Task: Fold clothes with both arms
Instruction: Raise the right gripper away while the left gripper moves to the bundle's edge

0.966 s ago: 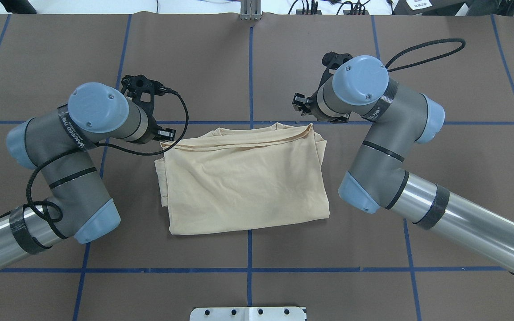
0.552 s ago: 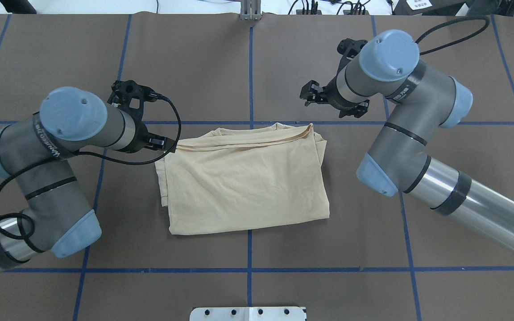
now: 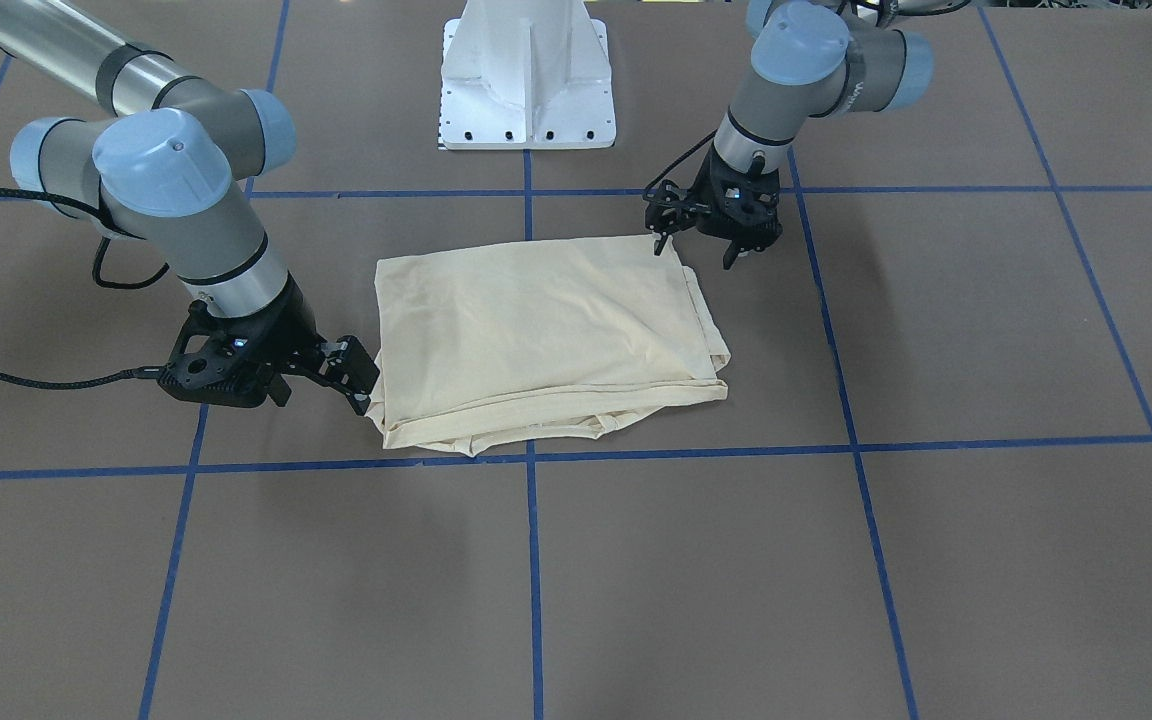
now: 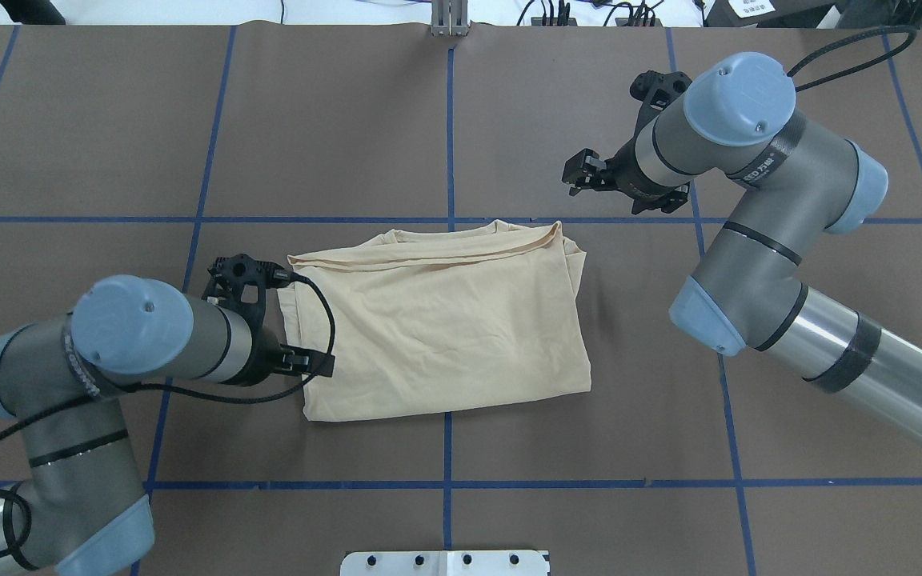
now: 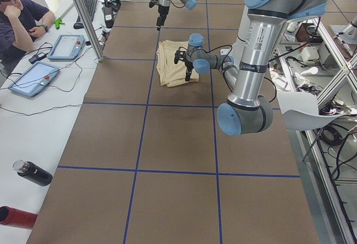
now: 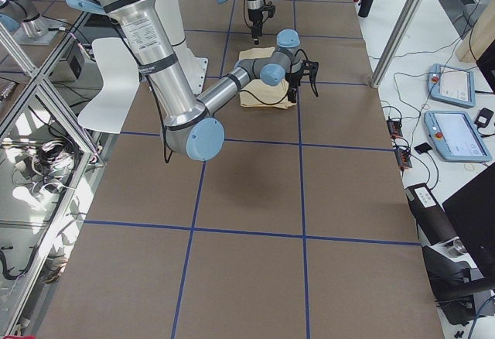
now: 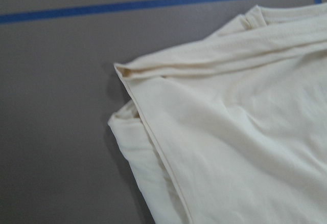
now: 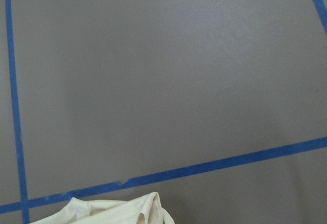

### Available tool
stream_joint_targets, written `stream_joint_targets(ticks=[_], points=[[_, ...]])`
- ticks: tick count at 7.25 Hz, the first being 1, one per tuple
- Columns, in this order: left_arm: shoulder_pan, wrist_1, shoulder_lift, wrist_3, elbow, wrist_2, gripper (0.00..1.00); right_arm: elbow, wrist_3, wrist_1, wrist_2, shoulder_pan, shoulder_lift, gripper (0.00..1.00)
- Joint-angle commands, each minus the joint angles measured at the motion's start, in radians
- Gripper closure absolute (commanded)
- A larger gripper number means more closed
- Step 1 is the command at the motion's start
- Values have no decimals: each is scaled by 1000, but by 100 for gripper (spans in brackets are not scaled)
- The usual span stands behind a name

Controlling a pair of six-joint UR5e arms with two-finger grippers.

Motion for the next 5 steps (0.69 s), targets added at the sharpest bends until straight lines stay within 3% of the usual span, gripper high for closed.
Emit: stream_joint_targets(ticks=[1,3,5], points=[[72,-10,6,-36,11,41,13,2,0,0,-1,0,-1,0],[82,-10,1,-38,25,39,42,1,0,2,-1,0,-4,0],[96,-10,-3,-38,35,39,53,1,0,2,-1,0,-4,0]])
